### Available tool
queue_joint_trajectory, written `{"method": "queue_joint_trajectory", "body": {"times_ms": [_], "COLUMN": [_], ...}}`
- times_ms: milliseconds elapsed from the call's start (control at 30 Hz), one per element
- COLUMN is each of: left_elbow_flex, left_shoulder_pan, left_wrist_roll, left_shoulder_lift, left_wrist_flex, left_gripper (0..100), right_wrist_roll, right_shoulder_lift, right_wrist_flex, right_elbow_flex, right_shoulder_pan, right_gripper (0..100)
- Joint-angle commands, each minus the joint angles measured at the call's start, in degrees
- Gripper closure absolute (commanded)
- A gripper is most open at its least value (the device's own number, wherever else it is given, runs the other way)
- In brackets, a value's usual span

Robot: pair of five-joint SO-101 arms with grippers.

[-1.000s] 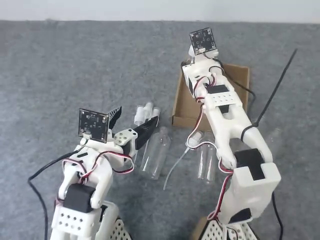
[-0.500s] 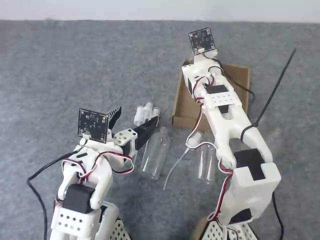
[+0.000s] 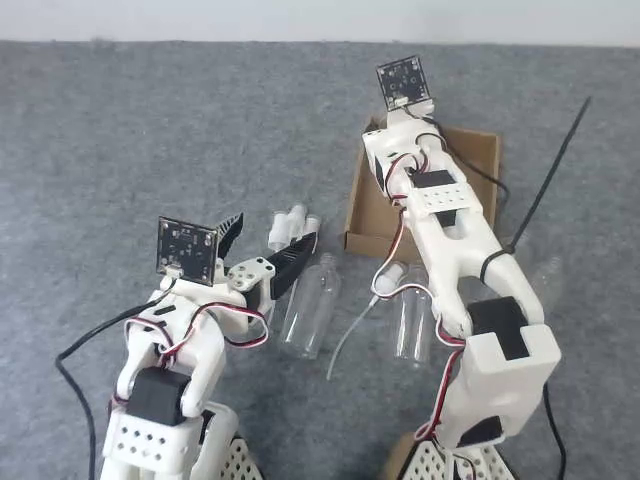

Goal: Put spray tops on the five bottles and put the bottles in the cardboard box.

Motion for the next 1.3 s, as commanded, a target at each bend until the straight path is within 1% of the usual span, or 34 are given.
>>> {"method": "queue_joint_trajectory", "body": {"times_ms": [0,133,433,500,700,967,1100,1267], "left_elbow_flex": [-0.31,-0.31,-0.31,-0.31,-0.31,-0.31,-0.31,-0.57], "left_shoulder_pan": [0.26,0.26,0.26,0.26,0.26,-0.18,-0.18,-0.18], "left_wrist_roll": [-0.18,-0.18,-0.18,-0.18,-0.18,-0.18,-0.18,-0.18], "left_shoulder_lift": [-0.70,-0.70,-0.70,-0.70,-0.70,-0.70,-0.70,-0.70], "left_wrist_flex": [0.09,0.09,0.09,0.09,0.09,0.09,0.09,0.18], "left_gripper": [67,67,67,67,67,67,67,67], "right_wrist_roll": [0.97,0.97,0.62,0.62,0.44,0.44,0.44,0.88], "right_shoulder_lift": [-0.75,-0.75,-0.92,-2.33,-11.74,-25.45,-32.04,-39.60], "right_wrist_flex": [-0.92,-1.01,-0.75,0.92,9.19,23.08,33.01,47.78], "right_elbow_flex": [-3.52,-3.52,-7.12,-8.09,-8.70,-8.62,-8.62,-8.62], "right_shoulder_pan": [0.13,0.13,0.22,0.13,0.04,0.13,0.31,1.19], "right_gripper": [68.7,64.1,63.8,63.8,63.9,64.0,64.0,64.1]}}
